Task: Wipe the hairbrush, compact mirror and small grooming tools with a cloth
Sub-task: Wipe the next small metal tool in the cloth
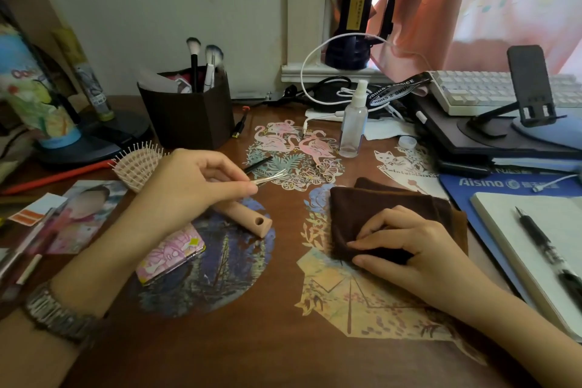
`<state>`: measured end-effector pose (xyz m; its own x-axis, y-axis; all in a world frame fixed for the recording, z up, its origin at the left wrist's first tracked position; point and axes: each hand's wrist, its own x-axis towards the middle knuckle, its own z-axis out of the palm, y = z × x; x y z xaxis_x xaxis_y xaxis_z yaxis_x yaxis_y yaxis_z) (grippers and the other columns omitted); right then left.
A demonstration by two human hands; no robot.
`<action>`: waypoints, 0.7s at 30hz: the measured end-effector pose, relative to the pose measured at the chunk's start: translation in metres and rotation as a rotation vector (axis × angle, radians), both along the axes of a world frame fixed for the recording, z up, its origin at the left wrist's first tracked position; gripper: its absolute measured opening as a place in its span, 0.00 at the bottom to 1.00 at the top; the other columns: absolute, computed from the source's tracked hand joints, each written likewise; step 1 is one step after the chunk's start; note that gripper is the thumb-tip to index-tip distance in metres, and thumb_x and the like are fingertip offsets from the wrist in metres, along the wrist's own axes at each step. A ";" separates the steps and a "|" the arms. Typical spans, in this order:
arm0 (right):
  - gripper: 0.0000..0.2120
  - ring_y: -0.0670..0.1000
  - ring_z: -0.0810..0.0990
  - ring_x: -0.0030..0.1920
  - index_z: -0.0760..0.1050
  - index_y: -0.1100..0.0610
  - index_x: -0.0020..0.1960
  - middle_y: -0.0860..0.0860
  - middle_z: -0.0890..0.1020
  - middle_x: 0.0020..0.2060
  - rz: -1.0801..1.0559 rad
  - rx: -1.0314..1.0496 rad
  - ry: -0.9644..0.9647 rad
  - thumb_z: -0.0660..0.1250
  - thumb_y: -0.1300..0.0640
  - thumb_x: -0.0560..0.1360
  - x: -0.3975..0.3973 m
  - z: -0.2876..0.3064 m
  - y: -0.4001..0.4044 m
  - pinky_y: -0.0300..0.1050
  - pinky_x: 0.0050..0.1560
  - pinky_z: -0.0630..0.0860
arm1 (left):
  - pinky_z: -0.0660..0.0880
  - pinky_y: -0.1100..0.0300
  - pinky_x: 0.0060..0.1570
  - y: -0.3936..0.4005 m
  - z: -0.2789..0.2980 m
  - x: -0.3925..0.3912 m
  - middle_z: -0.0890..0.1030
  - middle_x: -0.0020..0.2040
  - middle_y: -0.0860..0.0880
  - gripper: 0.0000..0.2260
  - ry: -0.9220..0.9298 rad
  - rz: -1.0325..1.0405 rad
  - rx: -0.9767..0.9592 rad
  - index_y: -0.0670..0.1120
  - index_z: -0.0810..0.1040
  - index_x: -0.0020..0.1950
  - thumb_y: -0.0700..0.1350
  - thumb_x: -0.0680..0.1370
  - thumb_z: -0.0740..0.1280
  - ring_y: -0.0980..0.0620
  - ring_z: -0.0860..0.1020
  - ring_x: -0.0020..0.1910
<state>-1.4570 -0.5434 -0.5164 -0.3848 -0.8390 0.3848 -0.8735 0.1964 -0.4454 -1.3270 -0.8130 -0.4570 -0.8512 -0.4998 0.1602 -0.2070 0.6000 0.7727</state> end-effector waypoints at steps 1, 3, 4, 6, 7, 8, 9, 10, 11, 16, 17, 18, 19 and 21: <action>0.12 0.43 0.77 0.49 0.82 0.43 0.51 0.36 0.77 0.46 0.000 -0.002 -0.001 0.66 0.41 0.72 0.000 0.000 0.000 0.38 0.48 0.75 | 0.76 0.62 0.38 -0.002 -0.001 -0.003 0.84 0.35 0.55 0.07 0.006 0.024 -0.003 0.50 0.84 0.37 0.49 0.64 0.78 0.60 0.81 0.37; 0.12 0.43 0.77 0.49 0.83 0.43 0.51 0.36 0.77 0.45 0.000 -0.007 -0.001 0.66 0.41 0.72 0.001 0.000 -0.001 0.38 0.48 0.74 | 0.73 0.66 0.36 -0.006 -0.003 -0.011 0.84 0.35 0.56 0.08 0.016 0.060 -0.008 0.51 0.82 0.39 0.50 0.64 0.78 0.61 0.81 0.36; 0.12 0.43 0.77 0.49 0.83 0.43 0.51 0.36 0.77 0.45 -0.001 -0.007 -0.002 0.66 0.41 0.72 0.001 0.000 -0.001 0.38 0.48 0.74 | 0.73 0.66 0.37 -0.009 -0.004 -0.016 0.84 0.35 0.55 0.10 0.020 0.069 -0.014 0.51 0.82 0.41 0.50 0.64 0.78 0.60 0.82 0.36; 0.12 0.43 0.77 0.49 0.82 0.42 0.51 0.36 0.77 0.45 -0.001 -0.004 -0.003 0.66 0.40 0.72 0.000 0.000 -0.001 0.38 0.48 0.74 | 0.75 0.66 0.41 -0.014 -0.006 -0.024 0.84 0.37 0.54 0.11 0.023 0.074 -0.045 0.52 0.83 0.45 0.50 0.65 0.78 0.60 0.82 0.39; 0.12 0.43 0.77 0.49 0.82 0.42 0.51 0.36 0.77 0.46 -0.001 -0.003 -0.003 0.66 0.40 0.72 0.000 0.000 -0.001 0.38 0.48 0.75 | 0.75 0.67 0.41 -0.016 -0.007 -0.029 0.84 0.38 0.55 0.11 0.022 0.075 -0.069 0.52 0.84 0.47 0.49 0.66 0.78 0.60 0.82 0.39; 0.12 0.43 0.77 0.49 0.82 0.42 0.50 0.36 0.77 0.46 -0.001 -0.003 -0.002 0.66 0.40 0.72 0.000 0.000 0.000 0.37 0.48 0.75 | 0.74 0.70 0.41 -0.018 -0.009 -0.034 0.84 0.38 0.55 0.11 0.021 0.075 -0.093 0.51 0.84 0.47 0.48 0.66 0.78 0.60 0.82 0.40; 0.12 0.43 0.77 0.49 0.82 0.42 0.50 0.36 0.77 0.46 -0.001 -0.003 -0.002 0.66 0.40 0.72 0.000 0.000 0.000 0.37 0.48 0.75 | 0.73 0.73 0.39 -0.020 -0.011 -0.038 0.84 0.39 0.55 0.10 0.020 0.074 -0.114 0.51 0.85 0.47 0.47 0.67 0.77 0.61 0.81 0.39; 0.12 0.43 0.77 0.49 0.82 0.42 0.51 0.35 0.77 0.46 -0.001 -0.004 -0.005 0.65 0.40 0.72 0.001 0.000 0.000 0.37 0.48 0.75 | 0.73 0.76 0.37 -0.022 -0.013 -0.043 0.84 0.39 0.54 0.09 0.018 0.073 -0.130 0.50 0.85 0.47 0.46 0.67 0.77 0.62 0.81 0.39; 0.12 0.43 0.77 0.49 0.82 0.41 0.51 0.35 0.77 0.46 -0.001 -0.005 -0.007 0.65 0.39 0.72 0.001 0.000 0.000 0.37 0.48 0.74 | 0.72 0.78 0.36 -0.023 -0.014 -0.047 0.84 0.38 0.54 0.09 0.015 0.074 -0.141 0.49 0.85 0.46 0.45 0.67 0.77 0.62 0.81 0.38; 0.11 0.42 0.77 0.50 0.81 0.40 0.51 0.35 0.76 0.46 -0.001 0.009 -0.009 0.65 0.39 0.72 0.000 0.000 0.000 0.37 0.48 0.75 | 0.70 0.77 0.37 -0.027 -0.024 -0.061 0.84 0.41 0.52 0.07 0.026 0.116 -0.204 0.47 0.85 0.44 0.41 0.67 0.78 0.64 0.78 0.39; 0.11 0.42 0.77 0.50 0.81 0.40 0.51 0.35 0.76 0.46 -0.001 0.011 -0.008 0.66 0.39 0.72 0.000 0.000 0.000 0.37 0.48 0.75 | 0.69 0.77 0.38 -0.028 -0.025 -0.062 0.84 0.42 0.52 0.07 0.028 0.123 -0.225 0.47 0.85 0.43 0.40 0.67 0.78 0.64 0.78 0.40; 0.11 0.42 0.77 0.50 0.81 0.39 0.52 0.35 0.76 0.47 -0.001 0.012 -0.008 0.66 0.39 0.72 -0.001 0.000 0.000 0.37 0.48 0.75 | 0.68 0.77 0.38 -0.028 -0.027 -0.063 0.84 0.42 0.52 0.07 0.027 0.126 -0.247 0.46 0.85 0.43 0.40 0.67 0.78 0.63 0.78 0.39; 0.11 0.42 0.77 0.50 0.81 0.39 0.52 0.35 0.76 0.47 -0.001 0.012 -0.008 0.66 0.40 0.72 -0.001 -0.001 0.000 0.37 0.48 0.74 | 0.68 0.78 0.37 -0.028 -0.029 -0.064 0.84 0.42 0.52 0.07 0.022 0.125 -0.269 0.46 0.85 0.43 0.40 0.67 0.78 0.64 0.77 0.39; 0.11 0.42 0.77 0.50 0.81 0.39 0.52 0.35 0.76 0.47 0.000 0.013 -0.009 0.66 0.40 0.72 -0.001 -0.001 0.000 0.37 0.48 0.74 | 0.68 0.79 0.37 -0.028 -0.031 -0.065 0.83 0.40 0.53 0.06 0.009 0.113 -0.304 0.46 0.85 0.42 0.41 0.67 0.78 0.64 0.77 0.38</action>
